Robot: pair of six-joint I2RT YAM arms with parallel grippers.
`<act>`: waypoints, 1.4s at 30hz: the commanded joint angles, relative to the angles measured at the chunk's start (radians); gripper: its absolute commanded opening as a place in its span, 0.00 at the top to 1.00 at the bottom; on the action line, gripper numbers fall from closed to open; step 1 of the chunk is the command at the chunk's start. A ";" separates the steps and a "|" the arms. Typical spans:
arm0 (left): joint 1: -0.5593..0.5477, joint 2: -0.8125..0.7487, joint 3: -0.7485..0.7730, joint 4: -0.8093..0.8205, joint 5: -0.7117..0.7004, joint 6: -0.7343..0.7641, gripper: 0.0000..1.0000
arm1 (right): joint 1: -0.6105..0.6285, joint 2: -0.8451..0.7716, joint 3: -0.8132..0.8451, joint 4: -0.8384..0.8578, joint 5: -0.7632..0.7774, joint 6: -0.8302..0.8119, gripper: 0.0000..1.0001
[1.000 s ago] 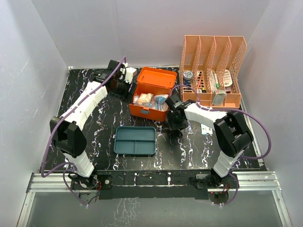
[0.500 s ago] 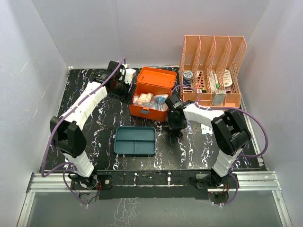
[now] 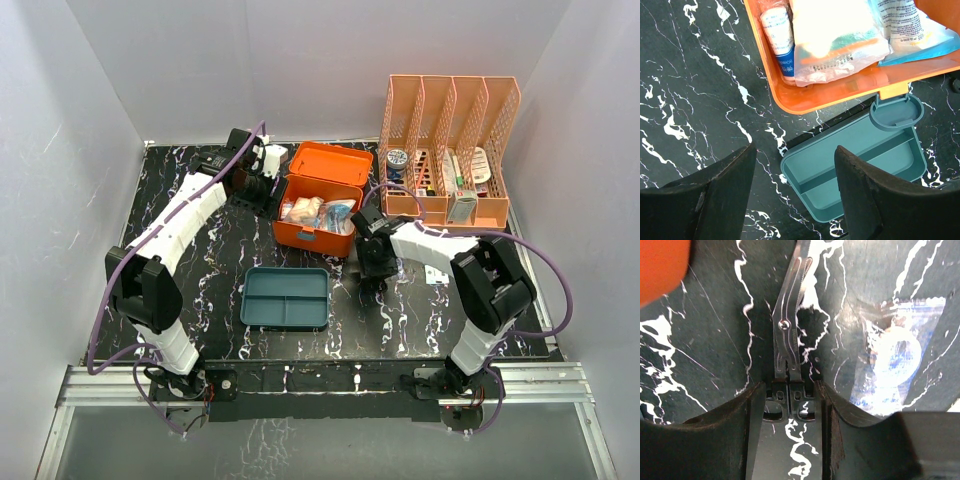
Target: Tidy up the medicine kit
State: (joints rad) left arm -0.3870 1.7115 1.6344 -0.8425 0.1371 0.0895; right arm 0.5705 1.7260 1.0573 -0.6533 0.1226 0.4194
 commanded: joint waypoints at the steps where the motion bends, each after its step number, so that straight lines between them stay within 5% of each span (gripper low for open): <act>1: 0.009 -0.032 0.008 -0.026 0.011 0.003 0.38 | 0.007 -0.029 -0.038 -0.073 0.002 -0.005 0.59; 35: 0.014 -0.061 -0.046 -0.005 0.009 0.016 0.38 | 0.015 0.007 -0.074 -0.172 -0.075 -0.063 0.65; 42: 0.014 -0.063 -0.048 -0.001 0.009 0.019 0.38 | 0.015 0.009 -0.074 -0.181 -0.078 -0.053 0.78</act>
State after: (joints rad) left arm -0.3805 1.7065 1.5887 -0.8375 0.1383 0.1081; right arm 0.5758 1.7039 1.0313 -0.7799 0.0521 0.3649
